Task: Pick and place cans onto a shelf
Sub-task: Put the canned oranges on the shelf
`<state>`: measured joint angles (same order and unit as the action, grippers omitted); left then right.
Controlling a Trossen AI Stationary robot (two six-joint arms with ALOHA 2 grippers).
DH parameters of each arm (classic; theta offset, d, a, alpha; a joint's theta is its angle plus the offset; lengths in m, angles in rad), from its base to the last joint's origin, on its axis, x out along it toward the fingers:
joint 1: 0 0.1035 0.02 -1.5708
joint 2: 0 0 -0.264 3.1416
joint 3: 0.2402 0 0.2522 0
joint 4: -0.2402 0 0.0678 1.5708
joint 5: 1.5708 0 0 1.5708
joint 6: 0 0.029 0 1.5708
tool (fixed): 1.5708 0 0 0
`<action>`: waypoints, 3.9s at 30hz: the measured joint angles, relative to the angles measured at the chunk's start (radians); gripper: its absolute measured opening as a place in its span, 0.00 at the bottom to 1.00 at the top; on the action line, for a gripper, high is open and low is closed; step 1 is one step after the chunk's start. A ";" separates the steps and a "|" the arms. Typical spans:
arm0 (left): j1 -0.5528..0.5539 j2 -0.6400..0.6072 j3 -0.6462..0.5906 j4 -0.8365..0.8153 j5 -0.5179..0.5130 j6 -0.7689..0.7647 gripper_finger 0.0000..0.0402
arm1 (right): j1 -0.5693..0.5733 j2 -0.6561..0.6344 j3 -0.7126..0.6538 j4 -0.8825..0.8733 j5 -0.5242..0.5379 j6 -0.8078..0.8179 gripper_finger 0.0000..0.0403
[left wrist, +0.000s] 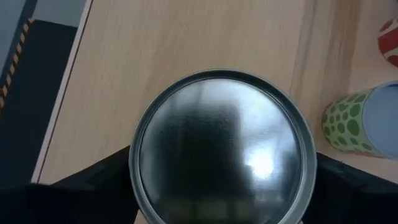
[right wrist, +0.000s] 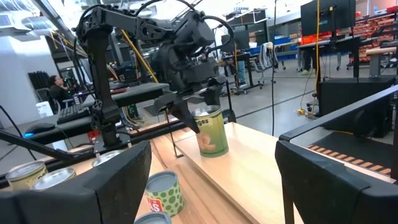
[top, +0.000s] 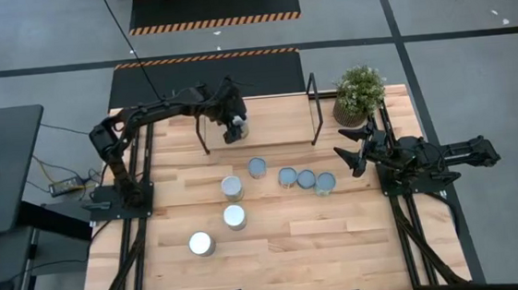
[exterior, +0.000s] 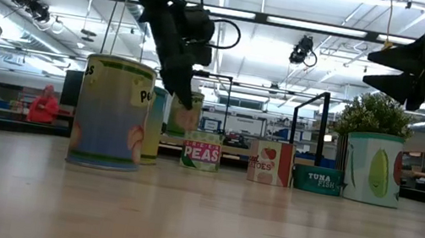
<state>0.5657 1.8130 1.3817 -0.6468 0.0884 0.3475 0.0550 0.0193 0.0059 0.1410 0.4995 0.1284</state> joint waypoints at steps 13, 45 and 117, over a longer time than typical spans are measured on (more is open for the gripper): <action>-0.035 0.003 -0.006 -0.028 -0.133 0.056 0.98 | 0.000 0.000 0.000 0.000 0.000 0.000 0.87; -0.068 -0.179 -0.005 -0.063 -0.147 0.055 0.98 | 0.000 0.000 0.000 0.000 -0.003 0.000 0.87; -0.219 -0.045 -0.005 0.180 -0.736 -0.098 0.98 | 0.000 0.000 0.000 0.000 -0.003 0.000 0.87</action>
<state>0.3466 1.7676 1.3766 -0.4667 -0.6480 0.2499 0.0547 0.0193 0.0059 0.1410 0.4965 0.1284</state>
